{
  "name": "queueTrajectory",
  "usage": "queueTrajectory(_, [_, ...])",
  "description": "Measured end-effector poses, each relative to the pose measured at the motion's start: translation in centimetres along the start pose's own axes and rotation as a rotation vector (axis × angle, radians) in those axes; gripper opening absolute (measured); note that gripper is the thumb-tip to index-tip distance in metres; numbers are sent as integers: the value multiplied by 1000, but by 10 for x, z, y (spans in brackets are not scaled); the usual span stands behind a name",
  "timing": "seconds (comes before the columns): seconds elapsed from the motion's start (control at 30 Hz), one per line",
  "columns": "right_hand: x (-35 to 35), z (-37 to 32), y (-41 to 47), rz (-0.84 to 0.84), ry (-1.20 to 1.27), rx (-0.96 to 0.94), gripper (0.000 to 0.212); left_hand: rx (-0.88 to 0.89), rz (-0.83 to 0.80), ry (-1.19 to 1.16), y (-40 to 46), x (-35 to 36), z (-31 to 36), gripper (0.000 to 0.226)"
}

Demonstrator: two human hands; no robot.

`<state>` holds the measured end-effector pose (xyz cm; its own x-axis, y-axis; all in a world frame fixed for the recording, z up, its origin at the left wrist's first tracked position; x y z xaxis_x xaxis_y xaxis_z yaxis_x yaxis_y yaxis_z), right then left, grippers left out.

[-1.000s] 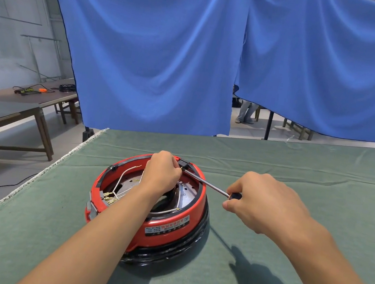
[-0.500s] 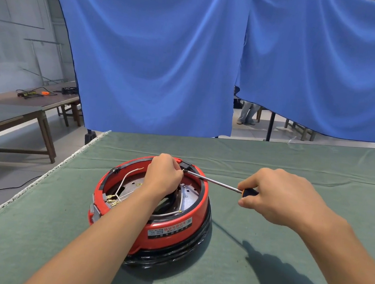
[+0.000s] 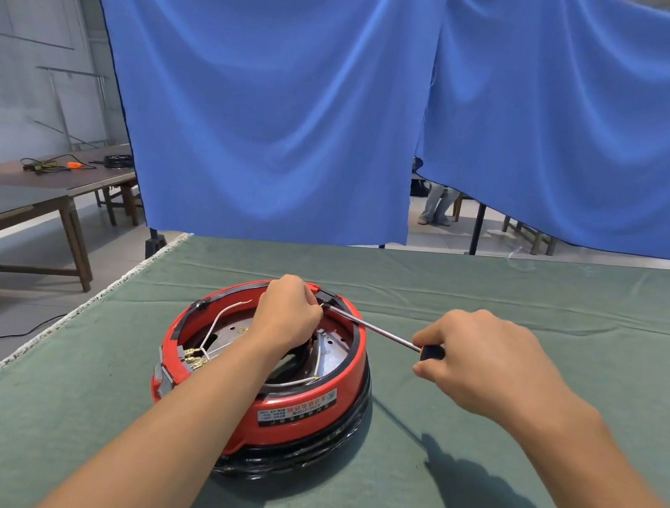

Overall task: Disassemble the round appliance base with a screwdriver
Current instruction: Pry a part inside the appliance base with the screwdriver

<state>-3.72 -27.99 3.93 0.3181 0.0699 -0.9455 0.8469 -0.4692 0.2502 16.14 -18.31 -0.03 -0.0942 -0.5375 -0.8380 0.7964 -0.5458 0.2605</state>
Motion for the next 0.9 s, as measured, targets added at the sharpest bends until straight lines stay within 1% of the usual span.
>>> queueTrajectory(0.13, [-1,12,11,0,-42,-43,11,-8,-6,-7,0,0,0,20])
queueTrajectory(0.2, [-2,20,17,5,-40,-48,20,-12,-14,-12,0,0,0,21])
queueTrajectory(0.3, [1,26,24,-27,33,-42,32,-22,-18,-20,-1,0,-1,20])
queueTrajectory(0.37, [5,24,28,-35,53,-51,34,-31,-12,-35,-1,1,-3,20])
queueTrajectory(0.5, [1,19,27,19,-9,-42,23,-37,10,-28,-2,1,-3,19])
queueTrajectory(0.6, [-1,17,20,37,-10,-9,20,-38,16,-30,-1,1,-4,20])
queueTrajectory(0.67, [2,16,16,21,27,18,18,-35,26,-25,-1,1,-4,19])
queueTrajectory(0.77, [9,16,15,-3,96,64,14,-39,86,-35,-3,-1,-2,16])
queueTrajectory(0.9, [23,15,15,-30,187,124,12,-6,99,-44,-6,-3,0,14])
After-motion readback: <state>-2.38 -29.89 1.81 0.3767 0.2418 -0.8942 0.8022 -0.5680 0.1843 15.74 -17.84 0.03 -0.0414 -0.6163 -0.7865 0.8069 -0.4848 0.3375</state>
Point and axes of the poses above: each hand's wrist, its own y-axis towards the middle knuckle, its own x-axis out of the palm, z = x × y, the point moved 1 cm from there along y, towards the middle knuckle, and after that the axes turned 10 degrees about y, right-handed, at the moved point
